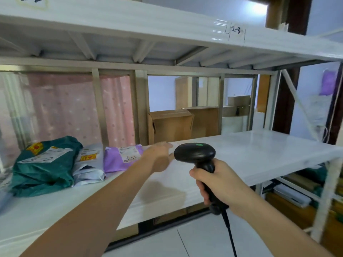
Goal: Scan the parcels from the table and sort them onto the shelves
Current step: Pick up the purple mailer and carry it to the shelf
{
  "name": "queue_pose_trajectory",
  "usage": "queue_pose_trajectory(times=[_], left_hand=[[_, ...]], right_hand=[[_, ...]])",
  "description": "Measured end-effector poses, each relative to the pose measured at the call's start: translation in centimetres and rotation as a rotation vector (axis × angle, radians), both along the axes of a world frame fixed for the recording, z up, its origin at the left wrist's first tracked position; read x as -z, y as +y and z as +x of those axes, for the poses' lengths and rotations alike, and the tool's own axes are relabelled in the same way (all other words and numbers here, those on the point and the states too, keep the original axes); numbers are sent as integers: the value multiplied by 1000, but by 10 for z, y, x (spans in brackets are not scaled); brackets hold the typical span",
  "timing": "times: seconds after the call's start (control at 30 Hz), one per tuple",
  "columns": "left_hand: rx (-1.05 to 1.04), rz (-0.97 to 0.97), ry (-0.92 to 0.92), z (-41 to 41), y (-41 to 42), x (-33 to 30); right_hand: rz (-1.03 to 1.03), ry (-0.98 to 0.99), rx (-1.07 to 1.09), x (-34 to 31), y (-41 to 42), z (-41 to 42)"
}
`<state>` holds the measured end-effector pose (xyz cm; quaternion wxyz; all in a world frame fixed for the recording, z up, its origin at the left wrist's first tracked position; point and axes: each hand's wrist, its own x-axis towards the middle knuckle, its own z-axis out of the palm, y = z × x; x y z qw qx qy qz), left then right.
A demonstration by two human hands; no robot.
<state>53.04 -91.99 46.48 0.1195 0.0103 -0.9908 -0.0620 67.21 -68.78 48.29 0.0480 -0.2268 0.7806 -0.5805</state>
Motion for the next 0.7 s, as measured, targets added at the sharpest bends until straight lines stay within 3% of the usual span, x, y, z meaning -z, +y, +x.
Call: queue_pose_trajectory(times=[0.27, 0.47, 0.7], left_hand=[[250, 109, 43, -19, 194, 9], [560, -4, 80, -23, 363, 22], [813, 38, -17, -22, 536, 45]], right_hand=[[90, -35, 240, 13, 141, 10], [187, -31, 557, 24, 274, 36], [69, -128, 810, 33, 407, 70]])
